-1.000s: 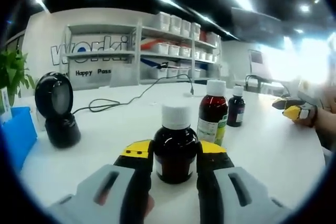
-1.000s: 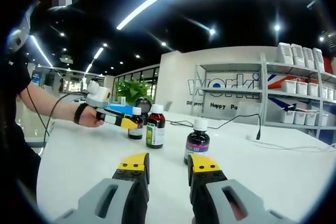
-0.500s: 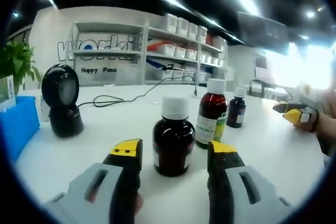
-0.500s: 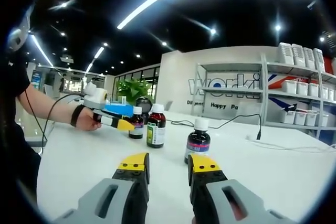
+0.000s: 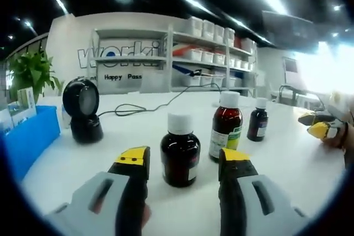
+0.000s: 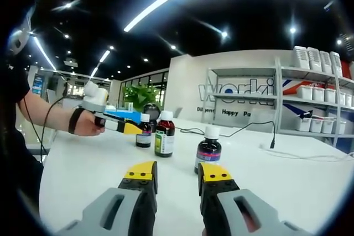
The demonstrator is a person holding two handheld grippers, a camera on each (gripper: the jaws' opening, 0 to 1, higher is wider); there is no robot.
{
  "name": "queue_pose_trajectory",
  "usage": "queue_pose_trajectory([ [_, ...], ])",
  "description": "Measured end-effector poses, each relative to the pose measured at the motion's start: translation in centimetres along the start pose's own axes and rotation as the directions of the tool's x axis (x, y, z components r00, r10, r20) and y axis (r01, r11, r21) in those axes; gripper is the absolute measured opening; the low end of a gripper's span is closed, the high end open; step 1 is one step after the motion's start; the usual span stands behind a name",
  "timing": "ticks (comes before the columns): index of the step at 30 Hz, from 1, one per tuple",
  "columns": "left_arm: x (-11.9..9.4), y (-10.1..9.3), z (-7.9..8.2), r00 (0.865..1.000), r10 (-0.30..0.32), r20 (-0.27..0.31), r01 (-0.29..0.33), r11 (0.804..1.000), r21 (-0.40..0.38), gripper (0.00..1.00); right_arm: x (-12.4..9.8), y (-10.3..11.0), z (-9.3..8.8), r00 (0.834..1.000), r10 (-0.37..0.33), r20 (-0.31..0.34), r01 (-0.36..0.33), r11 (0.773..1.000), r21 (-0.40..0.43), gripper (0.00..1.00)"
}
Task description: Rotate the medicine bottle to make it face forward pick up the medicine bottle inspect the drug traceability code place the medicine on the table
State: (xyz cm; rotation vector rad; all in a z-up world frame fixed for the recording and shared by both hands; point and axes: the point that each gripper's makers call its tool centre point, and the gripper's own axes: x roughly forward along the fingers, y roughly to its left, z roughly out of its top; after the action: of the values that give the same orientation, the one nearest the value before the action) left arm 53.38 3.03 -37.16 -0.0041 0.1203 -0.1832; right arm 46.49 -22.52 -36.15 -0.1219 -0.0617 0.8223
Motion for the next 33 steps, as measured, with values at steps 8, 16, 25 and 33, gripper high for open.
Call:
queue_pose_trajectory([
  [8,0.6,0.2,0.0,0.992,0.128,0.003,-0.128,0.992,-0.023,0.4,0.0,0.0,-0.1,1.0,0.0,-0.005,0.0,1.0,-0.004,0.25],
  [16,1.3,-0.3,-0.2,0.981,0.191,-0.013,-0.192,0.981,-0.018,0.4,0.0,0.0,-0.2,1.0,-0.005,-0.008,0.004,1.0,-0.008,0.25],
  [25,0.2,-1.0,-0.2,0.968,0.25,-0.001,-0.25,0.968,0.02,0.35,0.0,-0.4,-0.4,1.0,-0.005,-0.016,0.005,1.0,-0.022,0.25],
  [33,0.1,-1.1,-0.2,0.969,0.246,-0.007,-0.245,0.968,0.044,0.24,0.1,-0.4,-0.5,1.0,-0.006,-0.016,0.006,1.0,-0.025,0.24],
])
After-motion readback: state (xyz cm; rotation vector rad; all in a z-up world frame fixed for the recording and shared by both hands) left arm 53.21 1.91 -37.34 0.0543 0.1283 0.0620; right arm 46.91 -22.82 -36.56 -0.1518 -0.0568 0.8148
